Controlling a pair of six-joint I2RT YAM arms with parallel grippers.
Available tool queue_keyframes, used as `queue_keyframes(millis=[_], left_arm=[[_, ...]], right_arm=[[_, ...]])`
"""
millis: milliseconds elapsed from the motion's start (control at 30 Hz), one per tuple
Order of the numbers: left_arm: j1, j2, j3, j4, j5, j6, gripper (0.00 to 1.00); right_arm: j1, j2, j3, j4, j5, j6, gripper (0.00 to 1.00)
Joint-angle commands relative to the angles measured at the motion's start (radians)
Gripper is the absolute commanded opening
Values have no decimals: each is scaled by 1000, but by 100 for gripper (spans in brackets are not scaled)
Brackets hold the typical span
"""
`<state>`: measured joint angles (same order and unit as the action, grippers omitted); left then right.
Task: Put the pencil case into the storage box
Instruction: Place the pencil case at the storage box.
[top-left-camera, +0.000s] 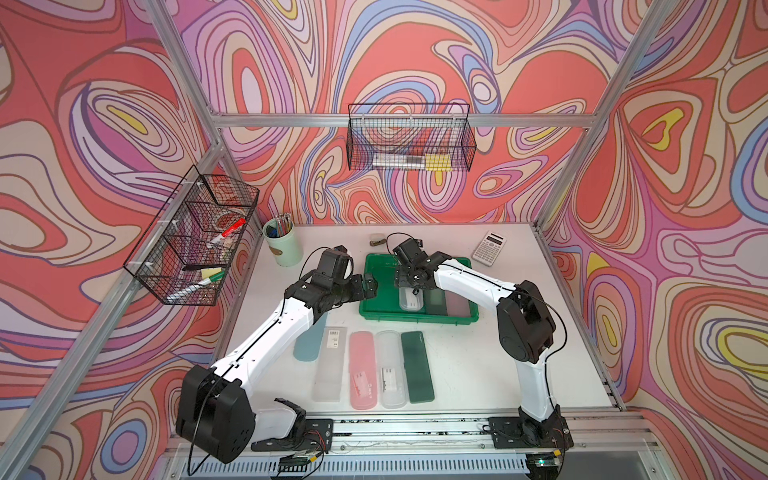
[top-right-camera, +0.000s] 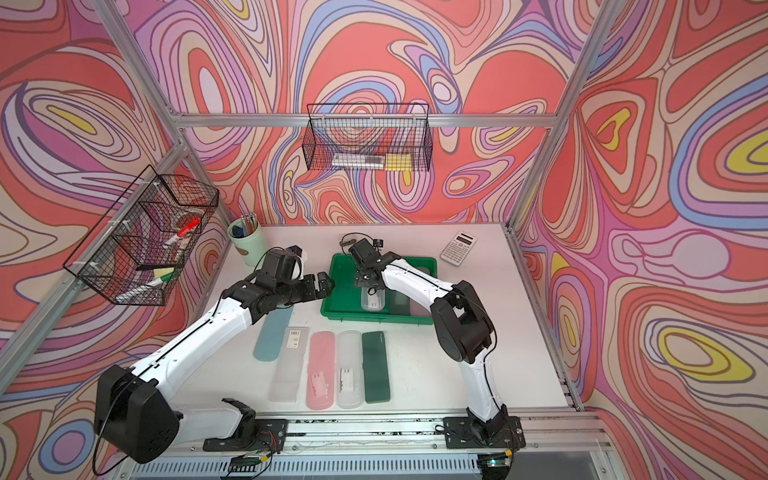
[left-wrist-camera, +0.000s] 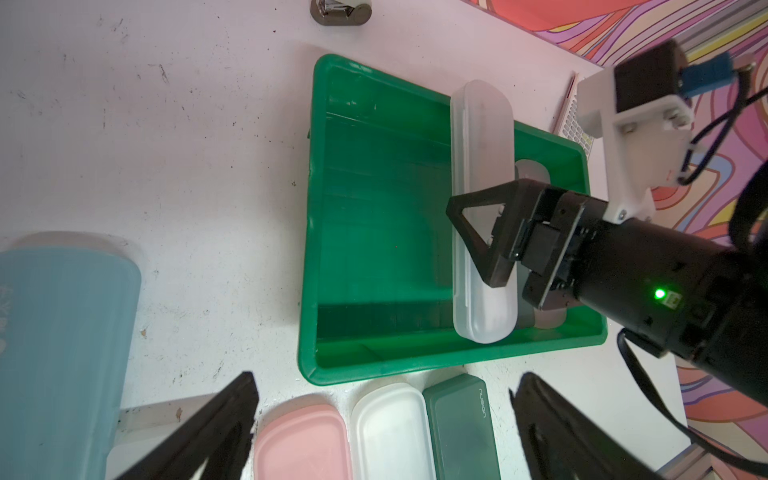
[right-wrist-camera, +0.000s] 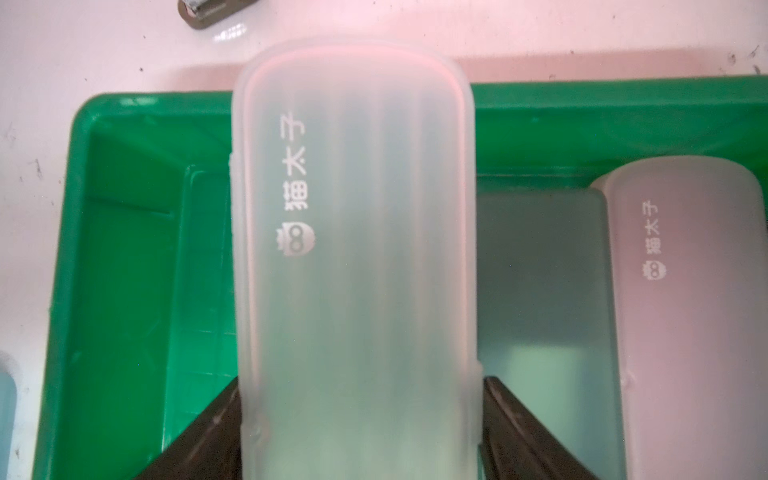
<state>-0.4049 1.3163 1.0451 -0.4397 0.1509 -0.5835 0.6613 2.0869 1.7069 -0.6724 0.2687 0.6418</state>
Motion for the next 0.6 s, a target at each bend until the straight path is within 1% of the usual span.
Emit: queue_keyframes(millis=[0, 200, 367, 567], left_arm=[[4, -14, -24, 22, 5, 5, 99], [4, -16, -51, 46, 35, -17, 99], [3, -28, -78, 58, 43, -30, 99], [3, -31, -82, 55, 44, -28, 99]], right_arm=[[-6, 40, 35, -4, 38, 24, 44], [-6, 44, -34, 46, 42, 71, 44], [-6, 69, -34, 44, 47, 59, 45], [-6, 102, -19, 37, 42, 29, 53]])
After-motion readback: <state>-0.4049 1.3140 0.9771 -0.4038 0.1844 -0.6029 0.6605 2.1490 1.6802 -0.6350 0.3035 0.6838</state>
